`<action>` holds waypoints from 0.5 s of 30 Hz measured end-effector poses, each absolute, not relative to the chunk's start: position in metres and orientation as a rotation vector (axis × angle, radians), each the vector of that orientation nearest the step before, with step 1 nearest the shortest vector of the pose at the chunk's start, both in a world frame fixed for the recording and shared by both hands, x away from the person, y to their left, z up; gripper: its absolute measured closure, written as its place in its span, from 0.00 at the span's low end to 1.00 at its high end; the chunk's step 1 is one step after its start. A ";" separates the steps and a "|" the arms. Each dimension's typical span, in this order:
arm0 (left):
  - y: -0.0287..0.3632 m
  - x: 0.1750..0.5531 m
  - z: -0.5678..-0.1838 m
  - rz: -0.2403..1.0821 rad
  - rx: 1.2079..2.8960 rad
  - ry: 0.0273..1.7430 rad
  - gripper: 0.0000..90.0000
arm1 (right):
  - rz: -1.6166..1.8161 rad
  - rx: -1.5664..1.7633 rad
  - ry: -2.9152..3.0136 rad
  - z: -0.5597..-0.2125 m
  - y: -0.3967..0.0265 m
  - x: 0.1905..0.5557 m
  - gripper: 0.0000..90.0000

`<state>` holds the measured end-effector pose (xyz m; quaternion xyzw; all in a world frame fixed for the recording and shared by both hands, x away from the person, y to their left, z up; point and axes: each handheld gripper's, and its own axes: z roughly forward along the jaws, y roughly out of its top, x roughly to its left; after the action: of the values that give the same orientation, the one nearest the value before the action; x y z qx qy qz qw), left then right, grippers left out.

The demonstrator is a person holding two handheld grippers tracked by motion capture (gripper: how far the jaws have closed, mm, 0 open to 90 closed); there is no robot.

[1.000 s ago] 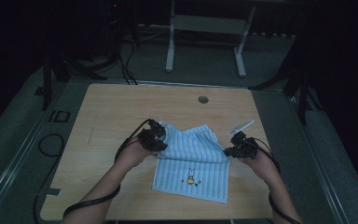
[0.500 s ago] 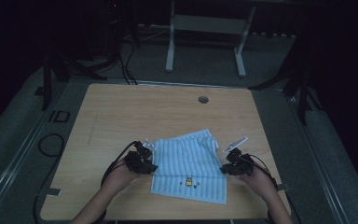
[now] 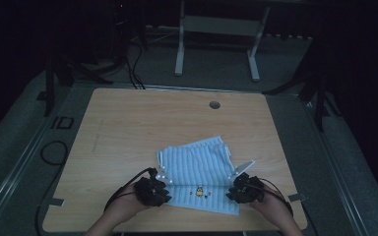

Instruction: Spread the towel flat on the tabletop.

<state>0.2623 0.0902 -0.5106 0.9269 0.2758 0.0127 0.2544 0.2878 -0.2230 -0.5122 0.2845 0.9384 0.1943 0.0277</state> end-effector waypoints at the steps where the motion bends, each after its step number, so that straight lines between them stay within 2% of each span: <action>1: 0.088 0.266 -0.516 0.023 2.524 0.757 0.83 | 0.578 0.880 2.901 -0.516 -0.221 0.288 0.82; 6: 0.083 0.281 -0.529 0.039 2.557 0.777 0.83 | 0.574 0.890 2.898 -0.523 -0.217 0.298 0.81; 15: 0.085 0.324 -0.529 0.074 2.554 0.818 0.83 | 0.555 0.899 2.865 -0.523 -0.210 0.331 0.81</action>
<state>0.3237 0.0848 -0.5285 0.9271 0.2967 0.0270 0.2273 0.3308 -0.2105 -0.5228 0.2940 0.9374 0.1816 0.0439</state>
